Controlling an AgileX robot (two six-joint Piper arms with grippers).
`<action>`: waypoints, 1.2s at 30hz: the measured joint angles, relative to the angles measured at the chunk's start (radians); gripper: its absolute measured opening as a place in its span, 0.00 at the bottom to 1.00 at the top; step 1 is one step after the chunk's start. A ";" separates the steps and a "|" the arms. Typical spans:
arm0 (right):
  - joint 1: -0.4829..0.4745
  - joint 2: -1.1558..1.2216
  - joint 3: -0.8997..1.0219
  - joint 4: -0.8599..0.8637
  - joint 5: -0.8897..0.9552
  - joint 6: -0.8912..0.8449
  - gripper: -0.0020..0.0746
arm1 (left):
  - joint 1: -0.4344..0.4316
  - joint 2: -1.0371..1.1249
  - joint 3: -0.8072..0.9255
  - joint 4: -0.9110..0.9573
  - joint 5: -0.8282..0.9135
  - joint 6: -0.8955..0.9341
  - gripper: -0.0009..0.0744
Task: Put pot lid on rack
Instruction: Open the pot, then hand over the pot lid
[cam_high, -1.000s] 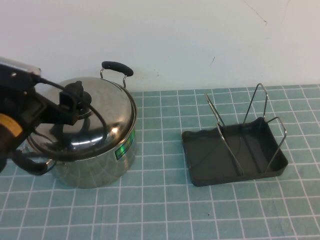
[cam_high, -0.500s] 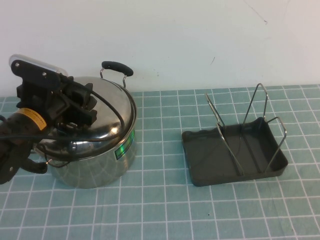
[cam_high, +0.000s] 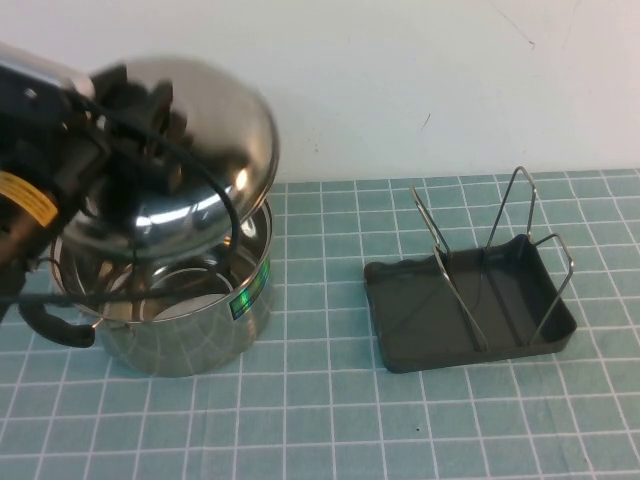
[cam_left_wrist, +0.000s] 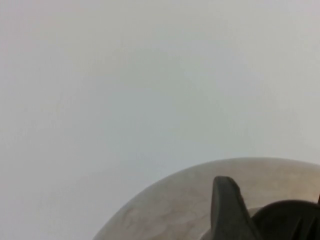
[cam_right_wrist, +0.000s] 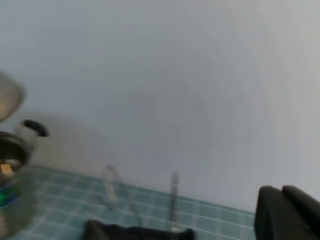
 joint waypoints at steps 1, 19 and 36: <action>0.000 0.038 -0.032 0.106 0.045 -0.085 0.02 | -0.011 -0.032 0.000 0.000 -0.028 -0.012 0.42; 0.000 0.546 -0.142 1.126 0.565 -0.620 0.17 | -0.403 -0.259 0.000 0.014 -0.364 -0.189 0.42; 0.009 0.702 -0.279 1.132 0.659 -0.447 0.89 | -0.447 -0.259 0.000 0.025 -0.371 -0.208 0.42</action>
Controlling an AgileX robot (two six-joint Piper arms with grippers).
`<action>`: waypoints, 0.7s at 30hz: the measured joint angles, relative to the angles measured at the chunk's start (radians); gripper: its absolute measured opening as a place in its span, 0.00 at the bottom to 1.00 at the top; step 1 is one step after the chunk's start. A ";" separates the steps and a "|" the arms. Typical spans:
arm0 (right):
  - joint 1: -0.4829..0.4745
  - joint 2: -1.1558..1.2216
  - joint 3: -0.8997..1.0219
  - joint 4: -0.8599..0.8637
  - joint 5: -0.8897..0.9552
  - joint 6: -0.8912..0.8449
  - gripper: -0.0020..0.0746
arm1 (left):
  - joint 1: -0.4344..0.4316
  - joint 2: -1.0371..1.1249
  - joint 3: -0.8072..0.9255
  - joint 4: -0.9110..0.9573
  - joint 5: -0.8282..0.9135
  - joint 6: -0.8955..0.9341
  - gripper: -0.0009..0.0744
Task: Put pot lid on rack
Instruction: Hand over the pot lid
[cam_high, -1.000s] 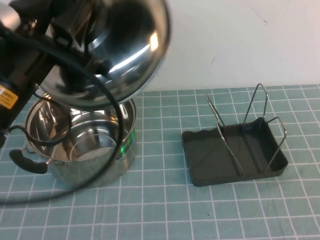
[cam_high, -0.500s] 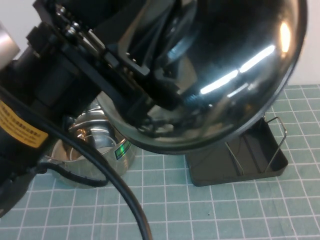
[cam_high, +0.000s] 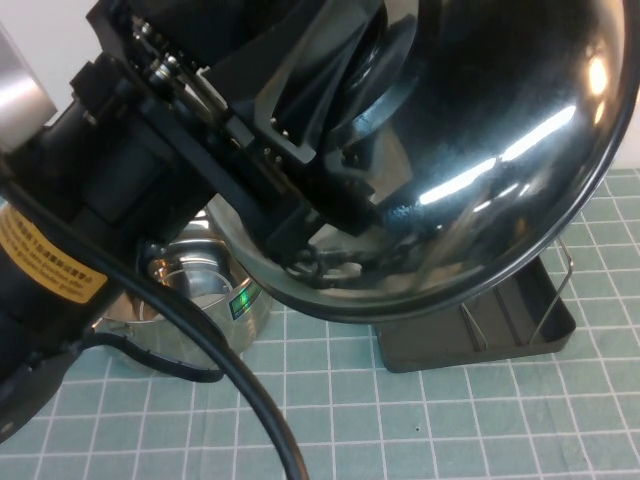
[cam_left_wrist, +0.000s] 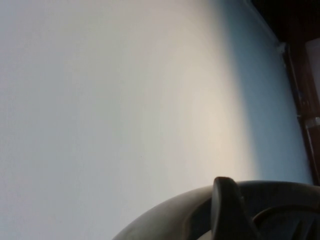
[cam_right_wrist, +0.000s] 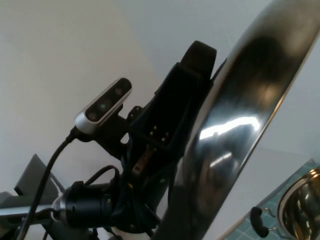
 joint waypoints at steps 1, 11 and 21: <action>0.012 0.016 -0.011 0.000 0.000 0.002 0.89 | 0.000 0.000 0.000 0.002 0.000 0.000 0.42; 0.410 0.251 -0.143 0.004 -0.158 -0.008 0.84 | 0.000 0.000 0.000 0.076 0.000 -0.030 0.42; 0.590 0.333 -0.248 0.013 -0.324 -0.166 0.25 | 0.002 -0.004 0.000 0.046 0.030 -0.035 0.42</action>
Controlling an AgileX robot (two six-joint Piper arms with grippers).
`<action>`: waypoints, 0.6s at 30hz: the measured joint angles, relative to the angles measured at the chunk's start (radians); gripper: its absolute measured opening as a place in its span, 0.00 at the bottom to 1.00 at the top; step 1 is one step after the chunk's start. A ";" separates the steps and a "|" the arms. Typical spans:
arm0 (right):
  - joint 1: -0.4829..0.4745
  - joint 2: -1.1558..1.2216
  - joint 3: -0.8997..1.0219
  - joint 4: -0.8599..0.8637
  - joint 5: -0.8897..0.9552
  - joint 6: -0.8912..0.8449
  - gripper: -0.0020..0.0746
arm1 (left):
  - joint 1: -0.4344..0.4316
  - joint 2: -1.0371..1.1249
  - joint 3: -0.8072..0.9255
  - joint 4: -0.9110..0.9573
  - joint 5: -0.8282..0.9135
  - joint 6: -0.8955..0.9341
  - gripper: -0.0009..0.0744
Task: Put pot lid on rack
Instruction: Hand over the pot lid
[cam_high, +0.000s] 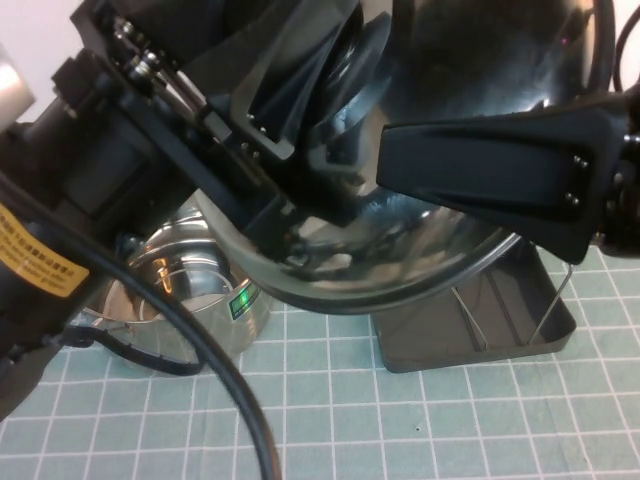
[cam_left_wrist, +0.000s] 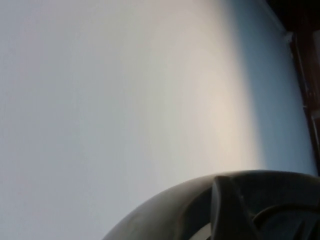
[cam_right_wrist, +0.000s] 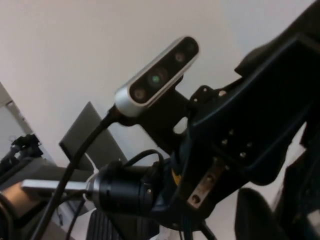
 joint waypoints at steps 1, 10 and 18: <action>0.000 0.000 0.000 -0.002 -0.007 -0.007 0.25 | 0.000 0.000 0.000 -0.002 0.012 0.000 0.42; 0.001 0.004 0.000 -0.014 -0.064 -0.129 0.25 | -0.002 0.000 0.000 -0.020 0.074 -0.004 0.67; 0.001 0.004 0.000 -0.009 -0.092 -0.155 0.25 | -0.002 -0.002 0.000 -0.178 0.103 0.041 0.88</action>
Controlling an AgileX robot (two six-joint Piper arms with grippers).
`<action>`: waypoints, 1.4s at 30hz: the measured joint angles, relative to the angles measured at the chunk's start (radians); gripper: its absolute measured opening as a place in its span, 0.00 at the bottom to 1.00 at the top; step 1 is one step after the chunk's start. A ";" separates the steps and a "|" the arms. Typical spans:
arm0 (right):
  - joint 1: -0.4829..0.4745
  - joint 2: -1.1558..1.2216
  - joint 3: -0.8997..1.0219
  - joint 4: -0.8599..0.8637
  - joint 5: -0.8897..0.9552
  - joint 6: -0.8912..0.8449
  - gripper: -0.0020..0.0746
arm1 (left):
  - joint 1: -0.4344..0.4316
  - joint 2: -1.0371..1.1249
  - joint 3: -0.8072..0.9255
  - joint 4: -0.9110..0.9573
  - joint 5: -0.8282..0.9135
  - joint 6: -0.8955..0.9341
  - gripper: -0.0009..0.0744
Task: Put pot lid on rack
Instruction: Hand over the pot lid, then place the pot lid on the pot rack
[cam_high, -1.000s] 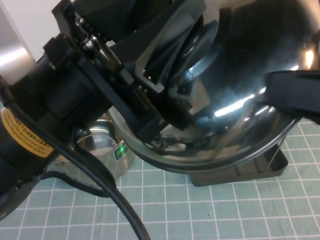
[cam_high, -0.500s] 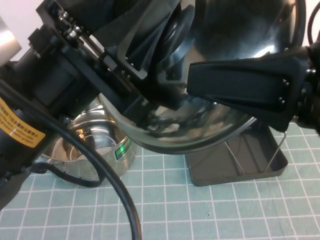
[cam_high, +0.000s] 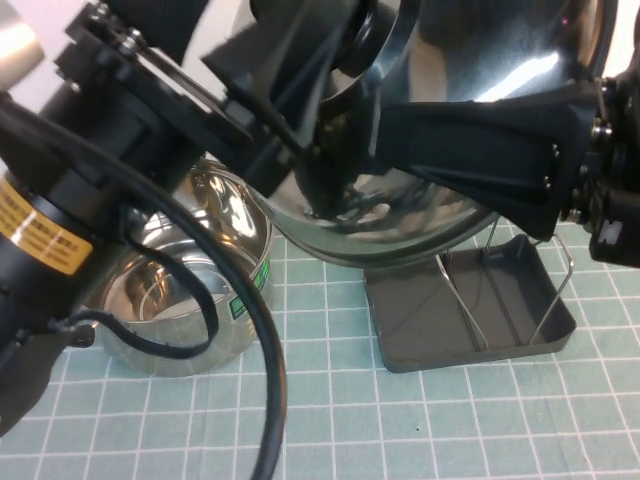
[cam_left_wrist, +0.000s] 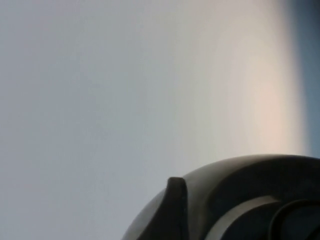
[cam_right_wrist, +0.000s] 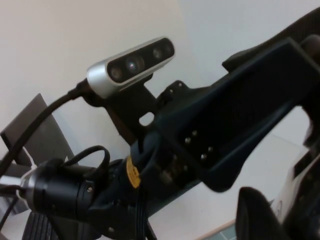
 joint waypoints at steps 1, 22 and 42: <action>0.000 0.000 0.000 0.000 -0.006 0.000 0.25 | 0.000 -0.002 0.000 -0.018 0.006 0.022 0.89; 0.000 0.021 0.000 -0.244 -0.429 -0.182 0.25 | 0.000 -0.283 0.000 -0.619 0.594 0.610 0.08; -0.105 0.263 0.000 -0.805 -0.442 0.118 0.25 | 0.000 -0.300 0.044 -0.769 1.434 0.588 0.01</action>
